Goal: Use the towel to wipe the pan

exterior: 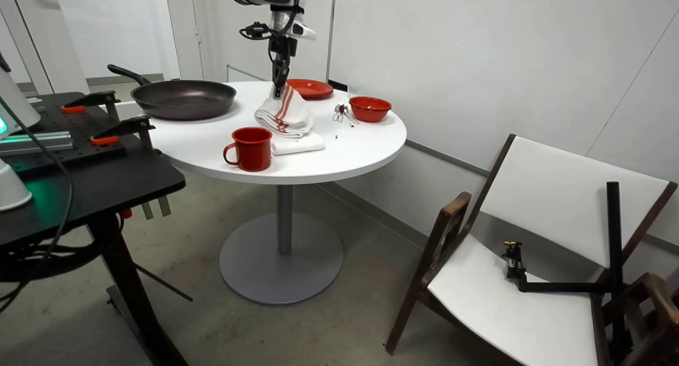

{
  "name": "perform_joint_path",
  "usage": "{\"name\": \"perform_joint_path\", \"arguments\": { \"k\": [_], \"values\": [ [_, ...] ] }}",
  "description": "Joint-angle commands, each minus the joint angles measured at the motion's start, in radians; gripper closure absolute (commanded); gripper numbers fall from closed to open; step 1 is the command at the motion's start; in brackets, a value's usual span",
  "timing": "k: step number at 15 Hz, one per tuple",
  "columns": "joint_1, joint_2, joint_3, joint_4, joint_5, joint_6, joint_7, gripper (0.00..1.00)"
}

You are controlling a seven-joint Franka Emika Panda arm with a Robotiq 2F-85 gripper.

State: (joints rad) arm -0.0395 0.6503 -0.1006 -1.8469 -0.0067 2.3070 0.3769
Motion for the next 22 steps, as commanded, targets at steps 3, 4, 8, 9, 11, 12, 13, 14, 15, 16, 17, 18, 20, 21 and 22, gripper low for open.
{"name": "perform_joint_path", "arguments": {
  "k": [3,4,8,9,11,12,13,14,15,16,17,18,20,21,22],
  "values": [
    [-0.077,0.0,0.053,0.004,0.124,-0.01,-0.187,0.94],
    [-0.084,0.002,0.054,0.006,0.135,-0.015,-0.203,0.64],
    [-0.103,0.0,0.056,0.004,0.162,-0.021,-0.245,0.41],
    [-0.104,-0.002,0.056,0.002,0.165,-0.019,-0.251,0.34],
    [-0.106,-0.007,0.054,-0.005,0.17,-0.011,-0.258,0.2],
    [-0.106,-0.009,0.054,-0.006,0.171,-0.009,-0.26,0.13],
    [-0.106,-0.012,0.053,-0.01,0.17,-0.005,-0.261,0.05],
    [-0.105,-0.013,0.053,-0.012,0.169,-0.002,-0.26,0.01],
    [-0.104,-0.016,0.053,-0.015,0.169,0.0,-0.262,0.0],
    [-0.104,-0.018,0.054,-0.018,0.169,0.003,-0.263,0.0],
    [-0.104,-0.021,0.054,-0.021,0.17,0.007,-0.266,0.0],
    [-0.104,-0.023,0.055,-0.024,0.169,0.011,-0.269,0.0],
    [-0.103,-0.029,0.056,-0.031,0.168,0.021,-0.275,0.0],
    [-0.104,-0.031,0.057,-0.035,0.169,0.026,-0.277,0.0],
    [-0.105,-0.034,0.058,-0.039,0.171,0.031,-0.28,0.0]
  ]
}}
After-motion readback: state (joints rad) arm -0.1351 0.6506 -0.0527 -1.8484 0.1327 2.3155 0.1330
